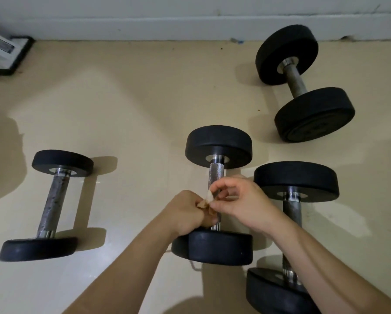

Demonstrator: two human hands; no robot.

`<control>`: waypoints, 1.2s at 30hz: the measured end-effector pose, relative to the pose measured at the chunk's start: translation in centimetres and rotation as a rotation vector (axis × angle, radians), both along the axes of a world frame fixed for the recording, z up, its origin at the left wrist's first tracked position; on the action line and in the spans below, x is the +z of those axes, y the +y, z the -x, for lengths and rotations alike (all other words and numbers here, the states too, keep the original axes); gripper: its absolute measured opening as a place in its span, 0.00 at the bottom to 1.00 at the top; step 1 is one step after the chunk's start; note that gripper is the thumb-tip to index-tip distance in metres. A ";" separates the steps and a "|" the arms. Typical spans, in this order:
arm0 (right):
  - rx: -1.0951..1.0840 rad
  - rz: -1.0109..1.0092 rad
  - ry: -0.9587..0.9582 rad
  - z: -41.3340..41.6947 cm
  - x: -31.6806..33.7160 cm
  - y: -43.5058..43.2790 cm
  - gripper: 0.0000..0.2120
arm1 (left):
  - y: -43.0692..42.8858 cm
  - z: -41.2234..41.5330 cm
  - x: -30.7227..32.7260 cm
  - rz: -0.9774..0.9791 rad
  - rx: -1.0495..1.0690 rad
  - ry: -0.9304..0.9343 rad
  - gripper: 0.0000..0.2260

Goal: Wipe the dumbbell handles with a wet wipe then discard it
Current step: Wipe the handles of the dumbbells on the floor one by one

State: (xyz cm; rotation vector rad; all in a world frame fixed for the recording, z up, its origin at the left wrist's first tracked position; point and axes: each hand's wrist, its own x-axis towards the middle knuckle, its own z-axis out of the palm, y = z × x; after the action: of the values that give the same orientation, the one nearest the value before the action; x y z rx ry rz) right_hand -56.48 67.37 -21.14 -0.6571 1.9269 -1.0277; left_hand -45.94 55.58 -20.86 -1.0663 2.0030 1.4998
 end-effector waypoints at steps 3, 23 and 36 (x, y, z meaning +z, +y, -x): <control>0.049 0.018 -0.020 -0.5 0.7 0.3 0.20 | 0.1 -0.2 1.0 -0.086 0.200 0.265 0.11; 0.605 -0.092 0.858 0.8 0.5 -6.9 0.12 | 0.2 -8.9 0.4 0.302 0.178 0.196 0.27; 0.794 0.069 0.696 -2.8 -0.1 -5.1 0.09 | -2.8 -11.5 0.1 0.394 0.148 0.130 0.14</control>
State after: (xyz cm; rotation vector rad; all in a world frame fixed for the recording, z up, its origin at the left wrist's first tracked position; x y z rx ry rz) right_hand -53.67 62.25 -21.22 -1.8129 1.8731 -0.3635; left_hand -34.48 52.80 -20.72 -1.3243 2.4265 1.3012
